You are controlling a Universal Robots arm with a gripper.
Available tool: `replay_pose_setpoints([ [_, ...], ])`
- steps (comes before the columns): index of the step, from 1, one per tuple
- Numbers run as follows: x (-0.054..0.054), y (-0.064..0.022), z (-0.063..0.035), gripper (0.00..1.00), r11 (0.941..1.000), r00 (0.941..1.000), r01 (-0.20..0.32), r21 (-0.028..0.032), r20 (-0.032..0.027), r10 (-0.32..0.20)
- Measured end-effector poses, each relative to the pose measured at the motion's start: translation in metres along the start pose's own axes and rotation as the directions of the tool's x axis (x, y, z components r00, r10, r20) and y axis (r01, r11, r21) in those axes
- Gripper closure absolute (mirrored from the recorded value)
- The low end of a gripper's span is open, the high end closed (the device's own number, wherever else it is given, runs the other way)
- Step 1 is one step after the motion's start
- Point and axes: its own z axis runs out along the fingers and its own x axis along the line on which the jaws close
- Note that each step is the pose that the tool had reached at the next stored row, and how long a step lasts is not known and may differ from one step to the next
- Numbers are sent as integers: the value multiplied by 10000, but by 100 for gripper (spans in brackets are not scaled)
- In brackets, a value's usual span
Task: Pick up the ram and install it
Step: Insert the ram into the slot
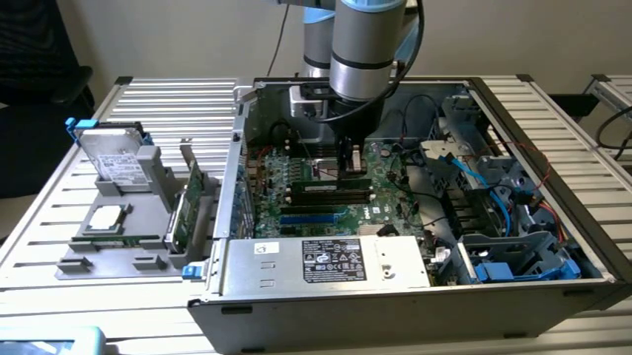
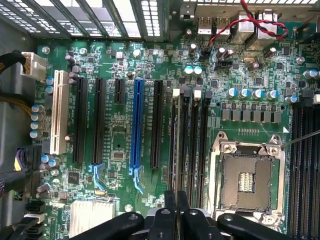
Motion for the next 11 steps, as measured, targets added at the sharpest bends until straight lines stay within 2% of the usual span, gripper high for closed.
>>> replay_pose_setpoints([
  [6, -18, -1, 14, 87, 10000, 10000, -99, -4, 0, 99],
  [11, -18, -1, 32, 87, 9999, 9999, -110, -6, -73, 110],
])
